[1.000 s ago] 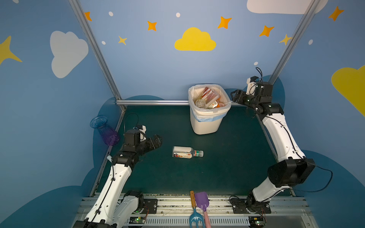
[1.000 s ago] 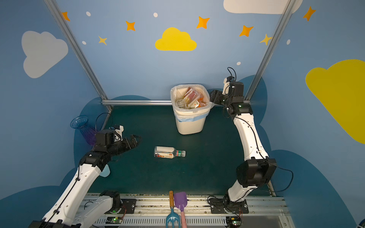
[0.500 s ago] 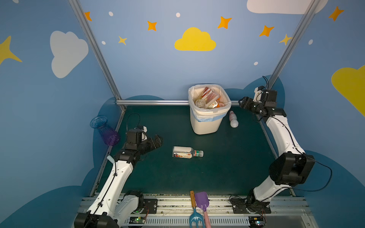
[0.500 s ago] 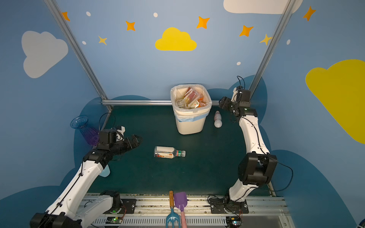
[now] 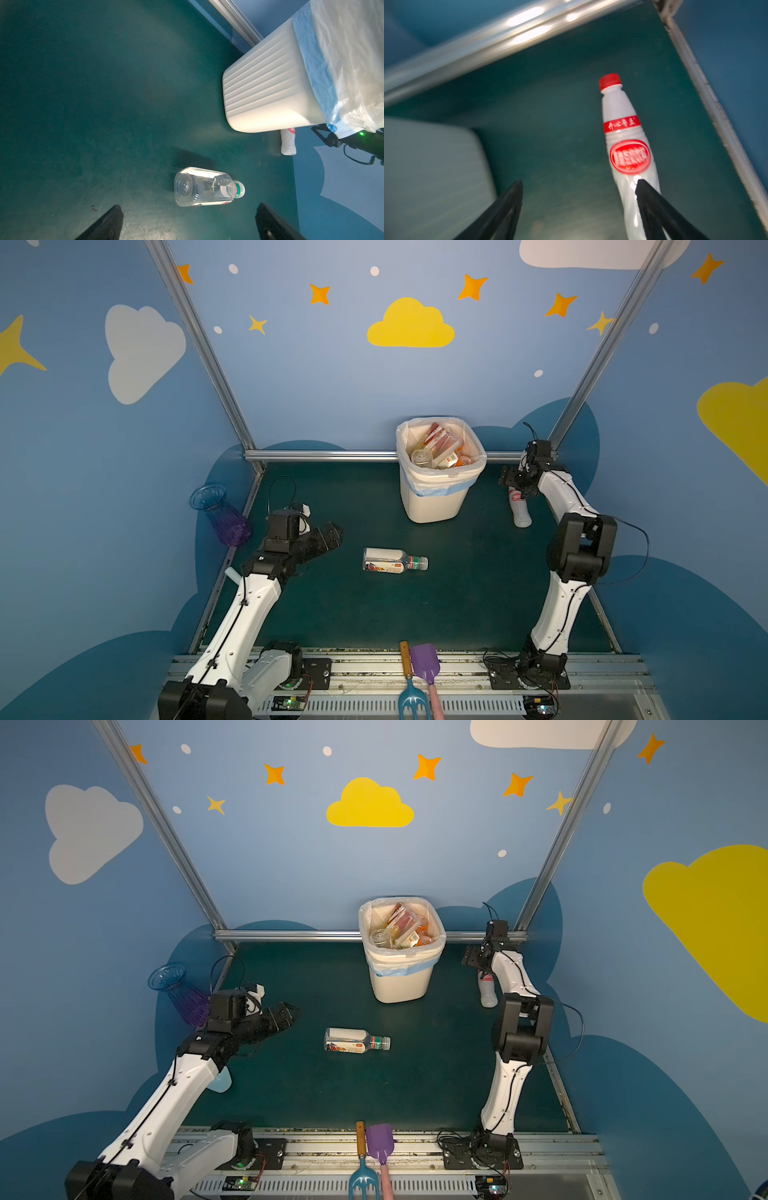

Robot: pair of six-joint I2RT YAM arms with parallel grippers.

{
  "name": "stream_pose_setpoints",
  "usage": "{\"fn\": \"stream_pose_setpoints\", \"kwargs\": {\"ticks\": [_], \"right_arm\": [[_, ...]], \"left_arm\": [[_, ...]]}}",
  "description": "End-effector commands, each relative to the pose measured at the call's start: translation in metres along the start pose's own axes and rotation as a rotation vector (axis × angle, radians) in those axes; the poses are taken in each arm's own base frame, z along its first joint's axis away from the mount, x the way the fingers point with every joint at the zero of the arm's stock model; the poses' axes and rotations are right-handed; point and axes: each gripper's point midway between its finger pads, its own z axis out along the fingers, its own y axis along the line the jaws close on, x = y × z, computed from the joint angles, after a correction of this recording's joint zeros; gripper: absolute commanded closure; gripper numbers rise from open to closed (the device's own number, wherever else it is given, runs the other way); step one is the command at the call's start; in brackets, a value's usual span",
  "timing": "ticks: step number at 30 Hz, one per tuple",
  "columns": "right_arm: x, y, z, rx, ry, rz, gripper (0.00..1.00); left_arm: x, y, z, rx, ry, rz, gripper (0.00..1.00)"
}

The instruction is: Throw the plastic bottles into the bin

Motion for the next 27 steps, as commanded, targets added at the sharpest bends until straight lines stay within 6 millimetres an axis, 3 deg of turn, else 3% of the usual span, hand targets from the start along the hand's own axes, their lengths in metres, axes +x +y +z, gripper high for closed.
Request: {"fn": "stream_pose_setpoints", "kwargs": {"ticks": [1, 8, 14, 18, 27], "right_arm": [[0.005, -0.044, 0.012, 0.156, 0.074, -0.033, 0.13], [0.013, -0.103, 0.051, 0.304, 0.172, -0.084, 0.13], [0.034, -0.142, 0.071, 0.193, 0.267, 0.066, 0.15], [0.040, -0.139, 0.073, 0.032, 0.296, 0.149, 0.19], [0.053, -0.090, 0.070, -0.108, 0.348, 0.135, 0.21]], "left_arm": [[-0.010, 0.000, -0.002, -0.015, -0.026, 0.024, 0.01], [-0.014, 0.002, 0.009, -0.024, -0.011, 0.017, 0.01], [-0.014, 0.005, 0.020, -0.032, 0.011, 0.010, 0.00], [-0.016, 0.008, 0.027, -0.045, 0.022, 0.009, 0.00], [-0.017, 0.000, 0.030, -0.018, 0.063, 0.013, 0.01]]}}
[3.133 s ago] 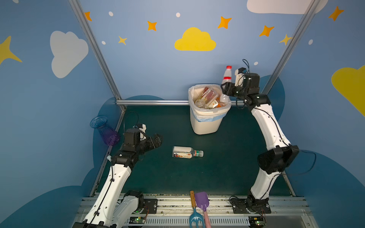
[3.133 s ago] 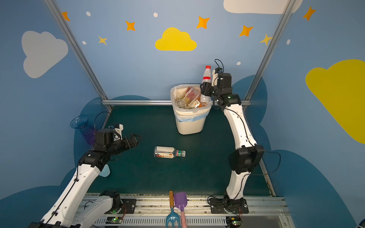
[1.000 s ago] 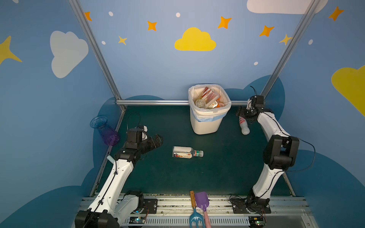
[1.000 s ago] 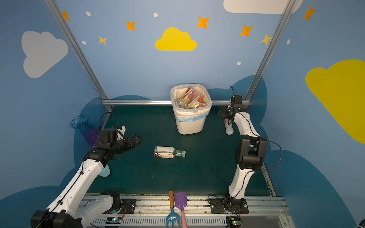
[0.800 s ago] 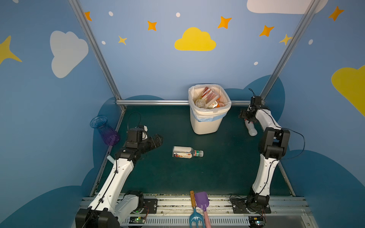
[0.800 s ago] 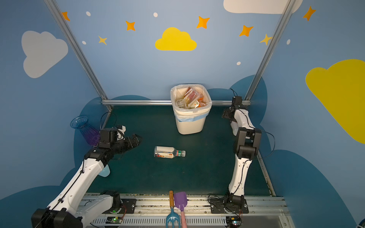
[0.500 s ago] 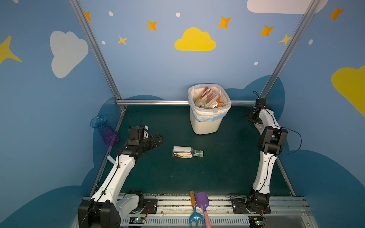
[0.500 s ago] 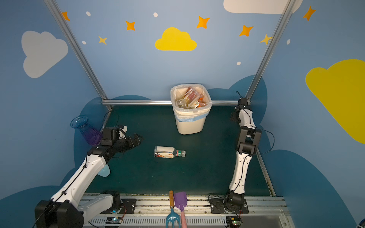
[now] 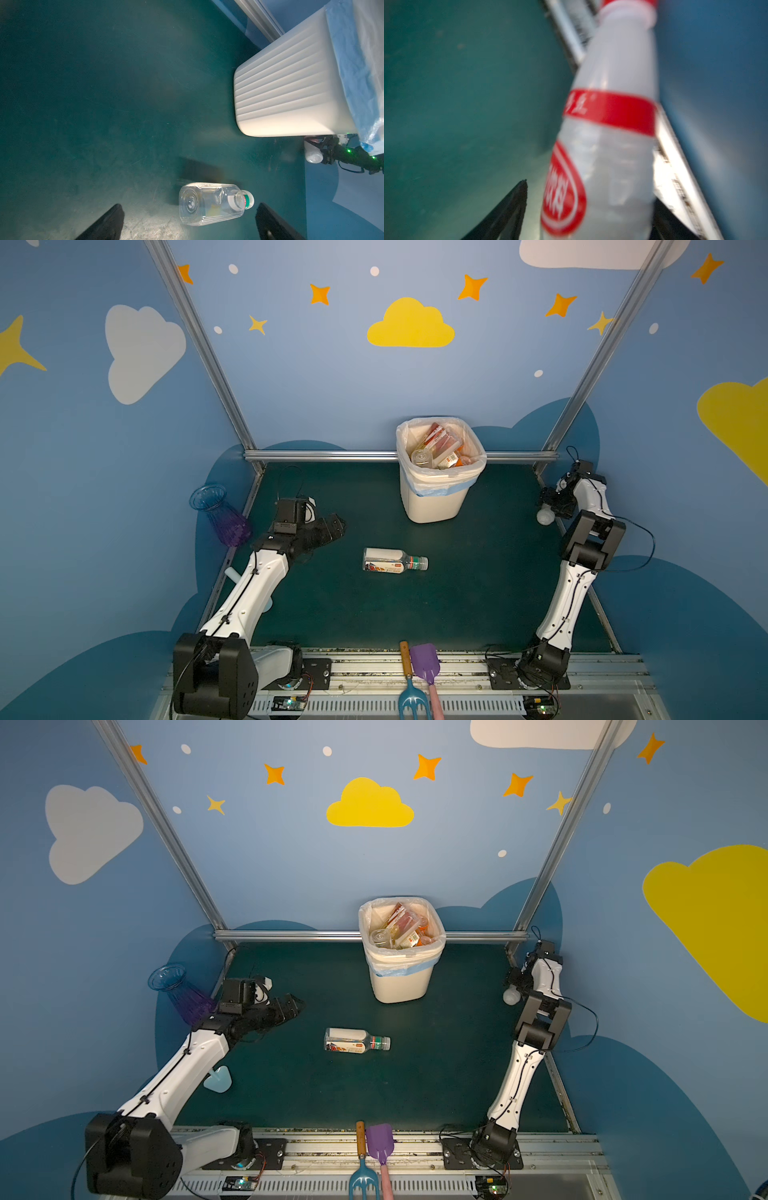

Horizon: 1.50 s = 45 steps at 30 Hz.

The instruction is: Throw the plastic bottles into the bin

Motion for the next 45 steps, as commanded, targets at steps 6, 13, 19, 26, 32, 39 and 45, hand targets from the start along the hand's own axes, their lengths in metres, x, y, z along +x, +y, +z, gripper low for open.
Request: {"fn": "stream_pose_setpoints", "kwargs": {"ticks": [6, 13, 19, 26, 32, 39, 45], "right_arm": [[0.033, 0.044, 0.010, -0.019, 0.083, -0.069, 0.24], [0.039, 0.045, 0.003, -0.030, 0.097, -0.054, 0.41], [0.037, 0.066, -0.024, -0.143, 0.041, -0.026, 0.51], [0.035, 0.098, -0.079, -0.255, -0.057, -0.021, 0.54], [0.042, 0.130, -0.145, -0.310, -0.175, -0.074, 0.53], [0.059, 0.178, -0.261, -0.378, -0.402, -0.193, 0.53], [0.071, 0.253, -0.358, -0.499, -0.601, -0.343, 0.51]], "left_arm": [[-0.003, -0.007, -0.018, 0.005, -0.021, 0.037, 0.00], [-0.004, -0.005, -0.039, -0.024, -0.080, 0.053, 0.00], [-0.002, -0.007, -0.041, -0.004, -0.091, 0.042, 0.01], [0.003, -0.007, -0.042, 0.012, -0.080, 0.040, 0.01], [0.007, -0.009, -0.045, 0.022, -0.070, 0.049, 0.01], [0.009, -0.012, -0.054, 0.029, -0.077, 0.066, 0.01], [0.006, -0.017, -0.059, 0.046, -0.092, 0.074, 0.00]]}}
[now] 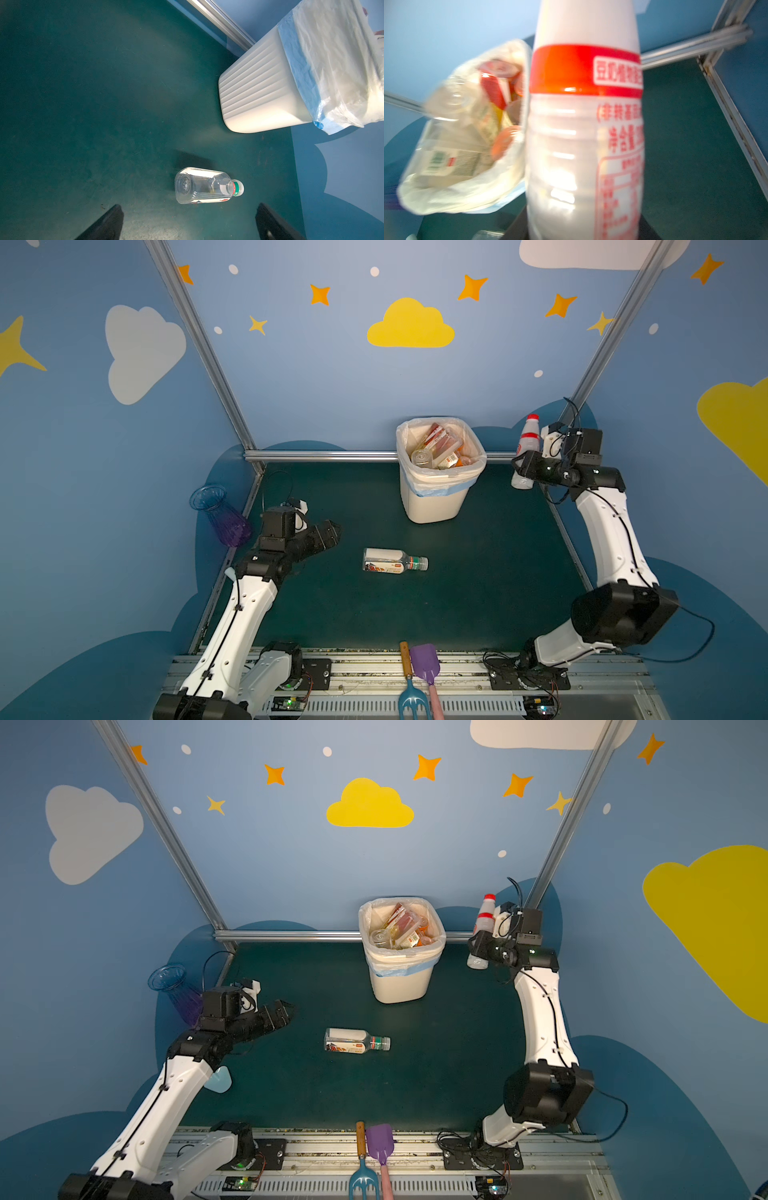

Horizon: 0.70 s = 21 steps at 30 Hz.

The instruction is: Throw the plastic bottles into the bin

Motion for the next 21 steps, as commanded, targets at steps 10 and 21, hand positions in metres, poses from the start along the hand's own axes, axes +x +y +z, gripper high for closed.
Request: {"fn": "stream_pose_setpoints", "kwargs": {"ticks": [10, 21], "right_arm": [[-0.035, 0.089, 0.095, -0.092, 0.058, -0.125, 0.47], [-0.012, 0.093, 0.098, -0.034, 0.100, -0.187, 0.17]], "left_arm": [[-0.006, -0.008, -0.005, 0.027, -0.012, 0.023, 0.01], [-0.005, -0.006, -0.009, 0.025, -0.023, 0.025, 0.00]]}}
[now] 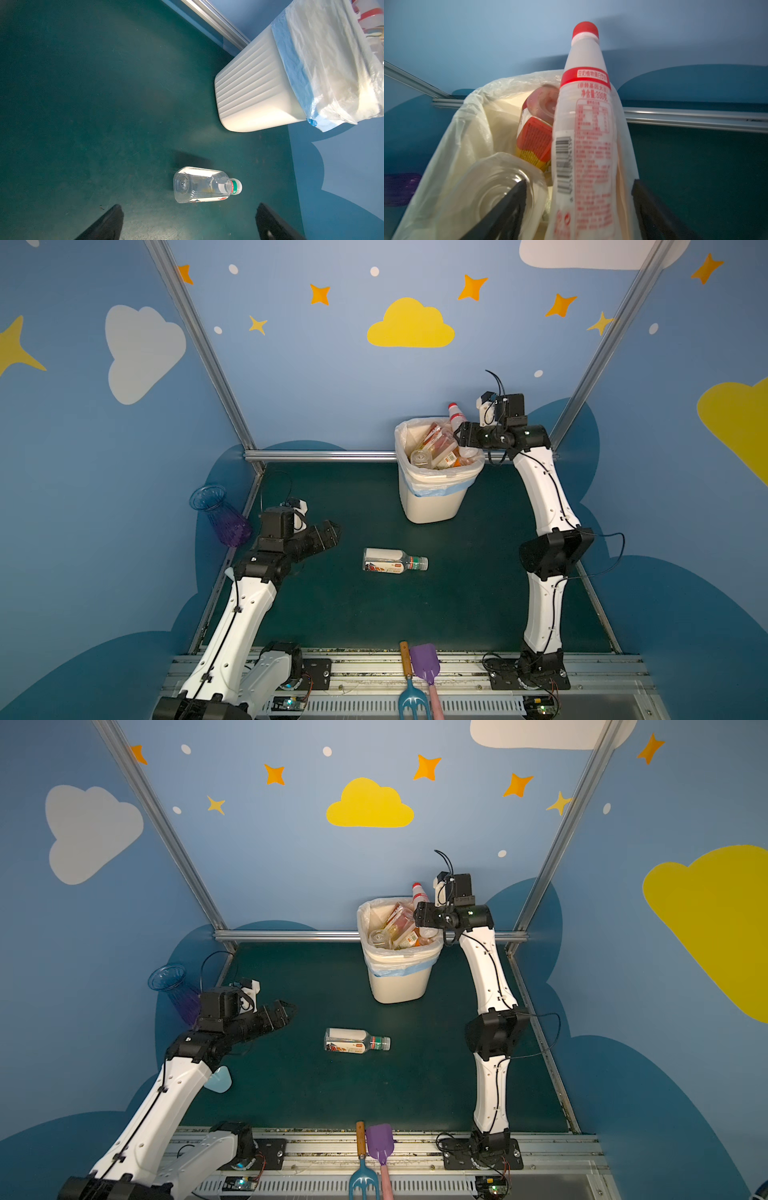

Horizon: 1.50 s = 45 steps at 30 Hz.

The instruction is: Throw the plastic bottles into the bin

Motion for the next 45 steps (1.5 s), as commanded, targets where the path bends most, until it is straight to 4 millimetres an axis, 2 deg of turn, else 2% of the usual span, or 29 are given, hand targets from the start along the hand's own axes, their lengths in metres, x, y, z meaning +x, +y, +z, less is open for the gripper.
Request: {"fn": "stream_pose_setpoints", "kwargs": {"ticks": [1, 5, 9, 13, 17, 22, 26, 30, 31, 35, 36, 45], "right_arm": [[0.002, 0.011, -0.035, 0.010, -0.014, -0.034, 0.16], [-0.006, 0.012, -0.065, 0.017, -0.076, -0.045, 0.16], [-0.004, 0.004, -0.075, 0.037, -0.077, -0.038, 0.17], [0.010, -0.013, -0.068, 0.077, -0.014, -0.020, 0.26], [0.034, -0.030, -0.057, 0.099, 0.080, 0.010, 0.27], [0.053, -0.014, -0.054, -0.019, 0.105, 0.051, 0.24], [0.060, -0.014, -0.048, -0.028, 0.130, 0.073, 0.22], [0.070, -0.011, -0.034, -0.059, 0.182, 0.092, 0.23], [0.072, -0.010, -0.032, -0.065, 0.195, 0.095, 0.27], [0.078, -0.004, -0.032, -0.101, 0.223, 0.111, 0.62], [0.077, -0.002, -0.035, -0.110, 0.217, 0.116, 0.67], [0.050, 0.003, -0.049, -0.184, 0.176, 0.161, 0.77]], "left_arm": [[-0.005, -0.005, -0.006, 0.014, -0.019, 0.013, 0.01], [-0.003, -0.005, -0.006, 0.023, -0.018, 0.007, 0.01], [0.000, -0.004, -0.005, 0.024, -0.013, 0.001, 0.01], [0.004, -0.005, -0.005, 0.035, 0.001, -0.008, 0.00], [0.002, -0.011, -0.010, 0.058, -0.006, -0.008, 0.00], [0.004, -0.009, -0.012, 0.051, -0.014, -0.009, 0.00], [0.005, -0.011, -0.011, 0.064, -0.008, -0.020, 0.00], [0.003, -0.010, -0.007, 0.070, -0.016, -0.029, 0.01], [0.003, -0.011, -0.005, 0.077, -0.014, -0.034, 0.00], [-0.001, -0.016, 0.001, 0.103, -0.005, -0.038, 0.00], [-0.002, -0.016, 0.001, 0.103, -0.006, -0.038, 0.01], [-0.012, -0.019, 0.014, 0.111, 0.002, -0.033, 0.01]]}}
